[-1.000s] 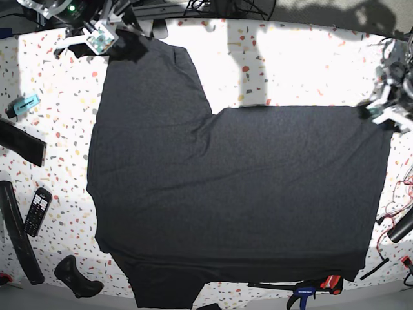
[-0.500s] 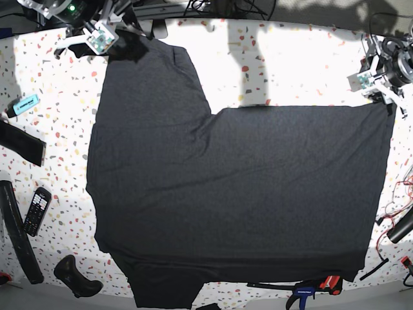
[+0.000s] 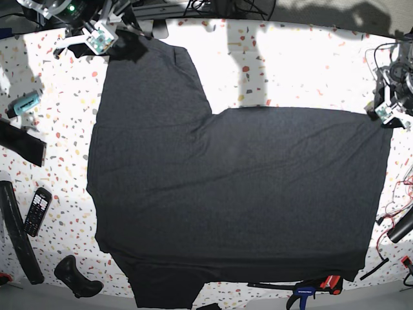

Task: Fold the T-shirt properly
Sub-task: 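Close both grippers on the shirt shoulder and hem corner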

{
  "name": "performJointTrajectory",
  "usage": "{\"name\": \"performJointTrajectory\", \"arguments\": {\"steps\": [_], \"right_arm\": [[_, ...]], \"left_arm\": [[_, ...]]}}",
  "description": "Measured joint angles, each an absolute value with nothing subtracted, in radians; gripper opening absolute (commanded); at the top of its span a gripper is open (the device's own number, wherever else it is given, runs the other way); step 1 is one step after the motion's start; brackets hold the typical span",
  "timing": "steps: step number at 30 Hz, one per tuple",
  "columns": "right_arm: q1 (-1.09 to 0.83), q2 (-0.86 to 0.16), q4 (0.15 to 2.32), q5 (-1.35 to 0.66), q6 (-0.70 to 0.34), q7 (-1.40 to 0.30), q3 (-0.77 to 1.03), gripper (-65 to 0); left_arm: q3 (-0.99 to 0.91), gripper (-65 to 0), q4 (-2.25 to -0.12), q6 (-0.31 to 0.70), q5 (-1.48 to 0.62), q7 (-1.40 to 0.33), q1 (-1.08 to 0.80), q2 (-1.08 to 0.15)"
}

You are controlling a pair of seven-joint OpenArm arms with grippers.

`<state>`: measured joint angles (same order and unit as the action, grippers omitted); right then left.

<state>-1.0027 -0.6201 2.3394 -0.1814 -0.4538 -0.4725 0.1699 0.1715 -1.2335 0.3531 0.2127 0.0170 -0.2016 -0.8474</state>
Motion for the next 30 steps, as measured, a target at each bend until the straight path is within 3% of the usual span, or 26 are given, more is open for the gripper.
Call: {"name": "performJointTrajectory", "arguments": {"steps": [2,5,6,10,13,15,20,25,30], "right_arm": [[-1.003,-0.620,2.339,-0.181,-0.454,-0.472,0.170,-29.7],[-0.982,-0.620,2.339,-0.178,-0.455,-0.476,0.170,-29.7],[-0.962,-0.620,2.339,-0.139,-0.458,-0.477,0.169,-29.7],[-0.870,-0.621,2.339,-0.072,-0.462,-0.548,0.170,-29.7],[-0.856,-0.620,2.339,-0.069,-0.623,-0.590,0.170,-29.7],[-0.859,-0.620,2.339,-0.074,-0.671,-0.569,0.162,-29.6],[-0.853,-0.620,2.329,0.056,-0.670,-0.443,0.079,-29.6],[-0.762,-0.620,2.179,0.192,-0.671,-0.424,-0.082,-29.6],[-0.635,-0.617,2.049,0.265,-0.596,-0.415,-0.262,-29.6]], "left_arm": [[0.170,-44.8,-1.218,0.349,0.212,0.038,-0.202,-0.839],[0.169,-63.3,-1.211,0.343,0.213,0.039,-0.202,-0.818],[0.169,-65.0,-1.211,0.343,0.214,0.037,-0.202,-0.809],[0.168,-65.0,-1.209,0.321,0.217,0.020,-0.199,-0.787],[0.168,-65.0,-1.209,0.320,0.218,0.019,-0.199,-0.781],[0.168,-65.0,-1.209,0.320,0.218,0.015,-0.199,-0.781],[0.168,-65.0,-1.209,0.320,0.218,0.020,-0.199,-0.781],[0.168,-65.0,-1.209,0.320,0.219,0.023,-0.199,-0.781],[0.168,-65.0,-1.209,0.319,0.221,0.026,-0.200,-0.780]]}}
